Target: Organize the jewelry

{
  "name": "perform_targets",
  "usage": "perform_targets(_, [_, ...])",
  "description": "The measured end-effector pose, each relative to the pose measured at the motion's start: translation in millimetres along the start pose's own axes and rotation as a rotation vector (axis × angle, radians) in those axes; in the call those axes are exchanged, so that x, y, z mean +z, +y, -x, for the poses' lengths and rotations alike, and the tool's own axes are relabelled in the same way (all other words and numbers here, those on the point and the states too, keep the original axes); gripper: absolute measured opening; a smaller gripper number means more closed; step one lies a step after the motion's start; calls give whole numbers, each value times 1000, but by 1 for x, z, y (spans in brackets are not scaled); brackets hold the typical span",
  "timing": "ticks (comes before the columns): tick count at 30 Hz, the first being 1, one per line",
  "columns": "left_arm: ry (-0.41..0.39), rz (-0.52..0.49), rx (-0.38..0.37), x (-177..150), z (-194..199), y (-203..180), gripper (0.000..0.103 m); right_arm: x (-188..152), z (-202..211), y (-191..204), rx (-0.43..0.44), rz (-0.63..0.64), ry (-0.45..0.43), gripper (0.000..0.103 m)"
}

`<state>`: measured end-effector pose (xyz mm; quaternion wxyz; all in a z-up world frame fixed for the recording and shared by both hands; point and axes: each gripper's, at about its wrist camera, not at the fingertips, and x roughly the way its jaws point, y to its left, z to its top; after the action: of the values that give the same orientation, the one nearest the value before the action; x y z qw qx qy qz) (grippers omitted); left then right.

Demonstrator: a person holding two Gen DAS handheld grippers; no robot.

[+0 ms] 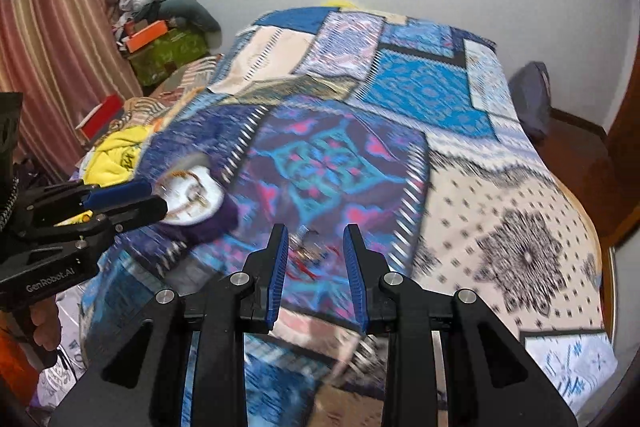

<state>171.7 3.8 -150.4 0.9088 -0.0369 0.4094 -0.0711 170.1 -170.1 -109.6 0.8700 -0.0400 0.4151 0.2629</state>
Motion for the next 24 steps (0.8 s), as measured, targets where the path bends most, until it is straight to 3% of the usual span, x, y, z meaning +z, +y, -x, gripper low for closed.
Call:
perform_targets(11, [145, -70, -34, -15, -63, -43, 31, -30, -9, -35, -15, -52, 69, 26])
perform_targets(17, [143, -68, -19, -3, -88, -47, 31, -33, -14, -43, -3, -68, 81, 26])
perform_targets(24, [145, -100, 10, 1, -108, -52, 23, -33, -29, -43, 29, -76, 112, 26])
